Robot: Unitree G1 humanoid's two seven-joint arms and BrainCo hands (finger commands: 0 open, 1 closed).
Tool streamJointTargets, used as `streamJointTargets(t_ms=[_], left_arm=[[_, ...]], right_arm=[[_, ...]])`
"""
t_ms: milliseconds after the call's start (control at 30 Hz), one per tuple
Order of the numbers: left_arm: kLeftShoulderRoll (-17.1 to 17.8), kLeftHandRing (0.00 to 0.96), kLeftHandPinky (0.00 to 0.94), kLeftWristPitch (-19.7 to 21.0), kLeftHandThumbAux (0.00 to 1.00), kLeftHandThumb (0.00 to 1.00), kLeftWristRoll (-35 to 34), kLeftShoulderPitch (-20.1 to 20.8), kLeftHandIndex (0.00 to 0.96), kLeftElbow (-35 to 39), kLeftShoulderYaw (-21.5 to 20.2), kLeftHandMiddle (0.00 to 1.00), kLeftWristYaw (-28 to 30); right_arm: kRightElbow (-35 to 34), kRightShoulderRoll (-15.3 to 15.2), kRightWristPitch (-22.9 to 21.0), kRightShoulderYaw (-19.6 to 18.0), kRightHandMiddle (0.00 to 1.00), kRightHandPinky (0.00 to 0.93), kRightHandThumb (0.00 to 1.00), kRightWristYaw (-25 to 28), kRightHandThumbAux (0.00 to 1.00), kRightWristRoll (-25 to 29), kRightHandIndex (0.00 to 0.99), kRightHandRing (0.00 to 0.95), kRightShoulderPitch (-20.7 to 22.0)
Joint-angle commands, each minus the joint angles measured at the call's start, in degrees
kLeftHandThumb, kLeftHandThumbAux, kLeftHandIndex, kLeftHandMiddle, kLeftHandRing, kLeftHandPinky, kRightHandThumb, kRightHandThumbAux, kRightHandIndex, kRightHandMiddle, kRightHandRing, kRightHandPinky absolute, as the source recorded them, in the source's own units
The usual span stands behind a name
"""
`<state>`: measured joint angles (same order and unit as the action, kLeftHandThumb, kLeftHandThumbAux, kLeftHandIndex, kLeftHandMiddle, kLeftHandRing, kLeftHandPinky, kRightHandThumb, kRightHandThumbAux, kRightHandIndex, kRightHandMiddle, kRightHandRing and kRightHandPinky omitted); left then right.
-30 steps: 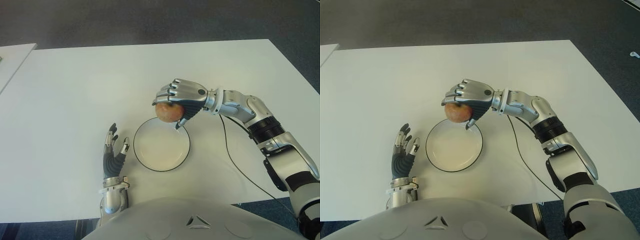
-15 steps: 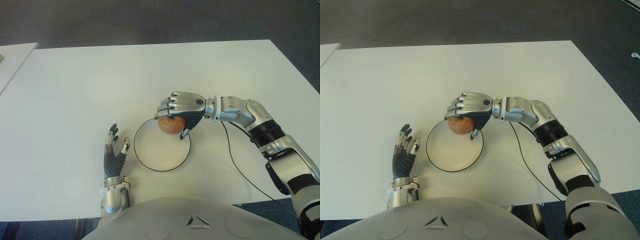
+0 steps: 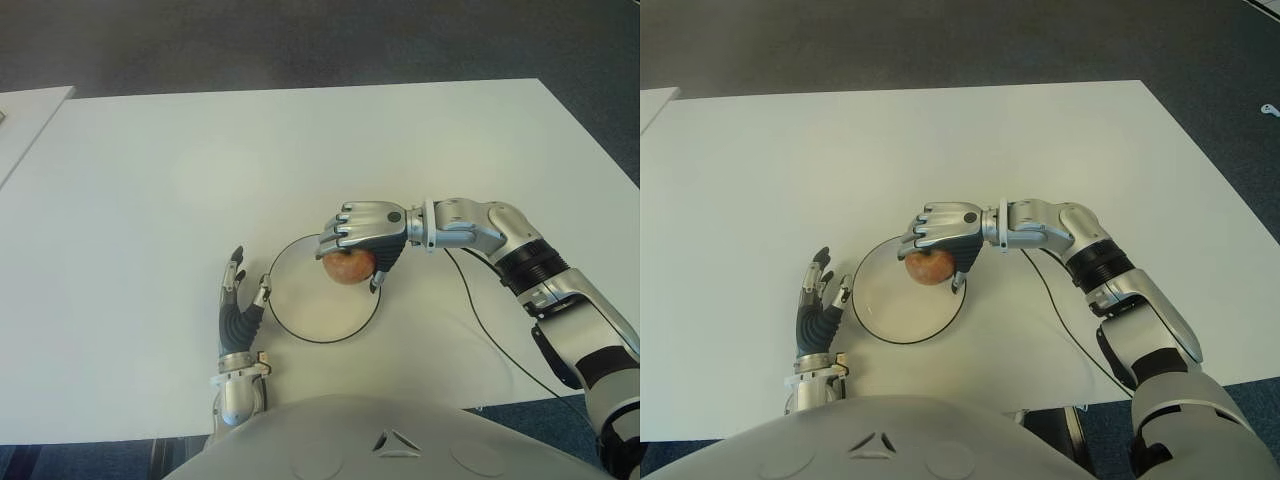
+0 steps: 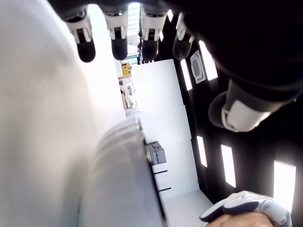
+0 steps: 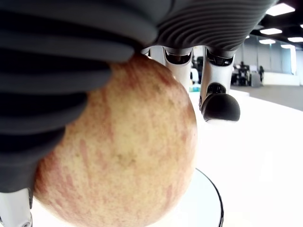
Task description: Put the apples into the plate.
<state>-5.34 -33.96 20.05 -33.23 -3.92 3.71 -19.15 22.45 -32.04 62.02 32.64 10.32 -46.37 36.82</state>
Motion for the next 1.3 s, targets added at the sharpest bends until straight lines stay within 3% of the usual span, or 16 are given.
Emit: streamJointTargets(t_ms=[33, 400, 533, 667, 933, 1133, 1300], left_arm=[[-1.27, 0.087, 0.103, 1.25, 0.514, 0.0, 3.34, -0.51, 0.108, 1.11, 0.9, 0.078, -2.97], [-0.14, 0.116, 0.164, 2.96, 0.479, 0.0, 9.33, 0.06, 0.101, 2.18, 2.46, 0.073, -7.38], [-0.24, 0.092, 0.131, 3.02, 0.473, 0.0, 8.2, 0.64, 0.101, 1.66, 3.01, 0.068, -7.12], [-0.53, 0.079, 0.115, 3.76, 0.473, 0.0, 7.64, 0.75, 0.102, 1.74, 3.43, 0.065, -6.89], [-0.27, 0.08, 0.122, 3.93, 0.504, 0.0, 12.59, 0.88, 0.108, 1.85, 5.05, 0.073, -10.96], [-0.36, 0.079, 0.117, 4.85, 0.571, 0.0, 12.11, -0.06, 0.113, 3.59, 6.43, 0.076, -10.57], [-0.11, 0.077, 0.11, 6.27, 0.584, 0.0, 12.51, 0.59, 0.11, 3.52, 7.28, 0.075, -10.82]], right_arm=[[1.25, 1.51, -0.1, 1.41, 0.9, 0.855, 0.718, 0.1, 0.712, -2.52, 0.44, 0.865, 1.21], [5.23, 3.77, 1.39, 4.39, 0.887, 0.831, 0.718, -2.46, 0.711, -7.12, 0.44, 0.857, 1.7], [5.48, 4.05, 1.42, 5.69, 0.863, 0.78, 0.715, 0.94, 0.712, -4.49, 0.441, 0.842, 1.3], [5.54, 4.58, -0.52, 7.05, 0.842, 0.74, 0.713, 7.67, 0.713, -0.3, 0.441, 0.823, 1.42], [6.78, 6.06, -3.39, 8.52, 0.813, 0.692, 0.711, 17.45, 0.714, 6.86, 0.442, 0.79, 2.38], [8.45, 8.52, -5.63, 9.06, 0.767, 0.645, 0.71, 20.38, 0.715, 8.26, 0.442, 0.741, 2.22], [8.65, 9.42, -5.77, 9.33, 0.741, 0.641, 0.711, 19.14, 0.714, 6.08, 0.441, 0.715, 2.02]])
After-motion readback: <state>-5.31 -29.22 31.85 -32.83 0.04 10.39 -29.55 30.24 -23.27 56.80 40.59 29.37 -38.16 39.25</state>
